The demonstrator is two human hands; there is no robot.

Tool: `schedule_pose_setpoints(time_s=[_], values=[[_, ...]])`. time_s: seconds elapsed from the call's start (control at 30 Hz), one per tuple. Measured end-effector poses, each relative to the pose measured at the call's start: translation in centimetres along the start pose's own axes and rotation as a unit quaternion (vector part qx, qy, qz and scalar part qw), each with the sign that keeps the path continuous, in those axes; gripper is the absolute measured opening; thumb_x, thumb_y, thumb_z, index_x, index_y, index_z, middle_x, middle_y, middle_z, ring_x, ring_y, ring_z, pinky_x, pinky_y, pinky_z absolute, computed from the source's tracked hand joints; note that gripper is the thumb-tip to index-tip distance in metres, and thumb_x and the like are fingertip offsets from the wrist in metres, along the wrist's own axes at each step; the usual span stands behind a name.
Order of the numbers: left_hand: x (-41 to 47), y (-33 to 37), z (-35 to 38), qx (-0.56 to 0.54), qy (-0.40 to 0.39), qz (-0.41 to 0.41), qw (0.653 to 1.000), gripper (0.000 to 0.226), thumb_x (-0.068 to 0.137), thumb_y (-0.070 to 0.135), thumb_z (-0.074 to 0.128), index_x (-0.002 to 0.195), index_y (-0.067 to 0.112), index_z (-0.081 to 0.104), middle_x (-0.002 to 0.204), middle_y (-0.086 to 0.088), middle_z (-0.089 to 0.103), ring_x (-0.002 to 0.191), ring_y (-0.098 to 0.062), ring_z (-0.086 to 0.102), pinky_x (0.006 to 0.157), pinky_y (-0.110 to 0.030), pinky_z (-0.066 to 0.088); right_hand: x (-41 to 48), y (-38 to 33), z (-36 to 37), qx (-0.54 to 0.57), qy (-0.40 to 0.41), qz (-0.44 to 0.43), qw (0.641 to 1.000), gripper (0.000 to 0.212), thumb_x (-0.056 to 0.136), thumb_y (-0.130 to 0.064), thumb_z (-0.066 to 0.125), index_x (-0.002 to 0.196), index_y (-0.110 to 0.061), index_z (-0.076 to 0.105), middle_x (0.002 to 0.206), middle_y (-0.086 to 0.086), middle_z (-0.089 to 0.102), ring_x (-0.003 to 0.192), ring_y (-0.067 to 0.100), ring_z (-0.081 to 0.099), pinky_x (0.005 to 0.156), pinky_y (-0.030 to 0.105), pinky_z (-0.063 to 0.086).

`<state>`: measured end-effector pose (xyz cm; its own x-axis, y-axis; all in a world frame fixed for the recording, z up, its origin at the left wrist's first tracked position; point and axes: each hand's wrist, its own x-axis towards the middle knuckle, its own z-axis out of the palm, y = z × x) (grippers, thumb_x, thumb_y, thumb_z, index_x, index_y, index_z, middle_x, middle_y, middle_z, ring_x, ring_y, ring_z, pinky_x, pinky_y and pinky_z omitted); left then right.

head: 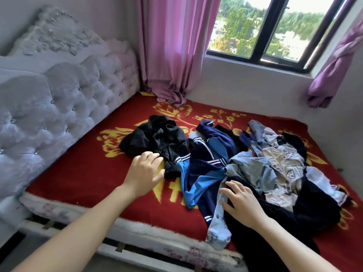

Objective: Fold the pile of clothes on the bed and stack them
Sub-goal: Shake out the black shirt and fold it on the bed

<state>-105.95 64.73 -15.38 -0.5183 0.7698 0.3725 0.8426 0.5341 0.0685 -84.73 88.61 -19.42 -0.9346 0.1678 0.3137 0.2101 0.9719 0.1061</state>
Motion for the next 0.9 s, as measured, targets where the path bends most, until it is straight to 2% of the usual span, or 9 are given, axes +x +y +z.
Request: schedule_pose_setpoints(time_s=[0.07,0.2,0.3,0.4,0.5,0.57,0.7,0.8,0.9], values=[[1.7,0.5,1.9,-0.021,-0.027,-0.027,0.999,0.045,0.076,0.039,0.041,0.089,0.010,0.072,0.094,-0.004,0.071,0.087,-0.025,0.068,0.066,-0.038,0.054,1.3,1.5,1.6,0.014,-0.032,0.023,0.999,0.043,0.072,-0.047,0.038,0.084,-0.024,0.074,0.094,0.001,0.070,0.095,0.022,0.065,0.065,0.032,0.056],[3.4,0.7,5.5,-0.059,-0.076,-0.071,0.993,0.047,0.076,0.040,0.040,0.090,0.009,0.072,0.093,-0.005,0.071,0.087,-0.028,0.068,0.065,-0.041,0.054,3.3,2.8,4.7,0.054,-0.081,0.032,0.995,0.043,0.071,-0.047,0.039,0.081,-0.025,0.074,0.089,-0.003,0.070,0.085,0.017,0.070,0.060,0.028,0.055],[4.7,1.2,8.2,-0.115,-0.091,-0.127,0.981,0.065,0.077,0.049,0.028,0.107,0.007,0.068,0.110,-0.008,0.067,0.107,-0.030,0.060,0.082,-0.046,0.048,4.9,4.0,7.1,0.076,-0.113,0.051,0.989,0.042,0.071,-0.048,0.038,0.080,-0.027,0.073,0.087,-0.005,0.070,0.082,0.015,0.069,0.058,0.025,0.054],[4.9,1.5,10.5,-0.140,-0.159,-0.165,0.963,0.089,0.069,0.059,0.008,0.128,0.011,0.054,0.133,-0.002,0.053,0.128,-0.021,0.041,0.101,-0.038,0.034,5.4,4.3,9.3,0.096,-0.155,0.069,0.981,0.038,0.071,-0.047,0.043,0.081,-0.025,0.073,0.087,-0.005,0.069,0.082,0.014,0.069,0.058,0.024,0.054],[5.2,1.6,13.5,-0.154,-0.214,-0.164,0.951,0.068,0.086,0.054,0.021,0.136,0.016,0.045,0.141,0.004,0.044,0.133,-0.014,0.032,0.106,-0.031,0.027,4.4,4.4,11.3,0.118,-0.187,0.097,0.970,0.029,0.065,-0.042,0.058,0.079,-0.022,0.073,0.084,-0.003,0.069,0.078,0.015,0.069,0.055,0.024,0.054],[6.2,1.3,15.1,-0.156,-0.247,-0.142,0.946,0.046,0.097,0.038,0.036,0.138,0.018,0.041,0.143,0.006,0.040,0.135,-0.012,0.029,0.106,-0.028,0.025,3.2,4.5,12.4,0.116,-0.222,0.123,0.960,0.029,0.066,-0.045,0.054,0.078,-0.024,0.072,0.083,-0.004,0.069,0.077,0.014,0.069,0.054,0.022,0.053],[10.3,0.8,17.7,-0.185,-0.256,-0.112,0.942,0.043,0.098,0.031,0.040,0.138,0.017,0.041,0.143,0.006,0.040,0.134,-0.012,0.029,0.106,-0.029,0.026,2.1,5.6,12.5,0.100,-0.266,0.200,0.938,0.030,0.051,-0.045,0.066,0.073,-0.027,0.072,0.079,-0.006,0.069,0.072,0.011,0.069,0.050,0.020,0.052],[14.2,1.2,19.7,-0.206,-0.263,-0.090,0.938,0.042,0.098,0.030,0.040,0.137,0.017,0.042,0.141,0.005,0.043,0.132,-0.016,0.033,0.105,-0.031,0.028,2.5,6.6,11.9,0.079,-0.261,0.265,0.925,0.032,0.050,-0.044,0.065,0.073,-0.025,0.074,0.078,-0.003,0.070,0.069,0.011,0.069,0.050,0.019,0.051],[16.7,3.4,21.3,-0.233,-0.281,-0.067,0.928,0.044,0.097,0.032,0.040,0.136,0.014,0.043,0.139,0.001,0.046,0.129,-0.020,0.037,0.104,-0.032,0.031,2.4,7.7,11.9,0.059,-0.242,0.294,0.923,0.037,0.046,-0.041,0.083,0.077,-0.022,0.075,0.079,0.000,0.070,0.069,0.012,0.069,0.051,0.020,0.051]])
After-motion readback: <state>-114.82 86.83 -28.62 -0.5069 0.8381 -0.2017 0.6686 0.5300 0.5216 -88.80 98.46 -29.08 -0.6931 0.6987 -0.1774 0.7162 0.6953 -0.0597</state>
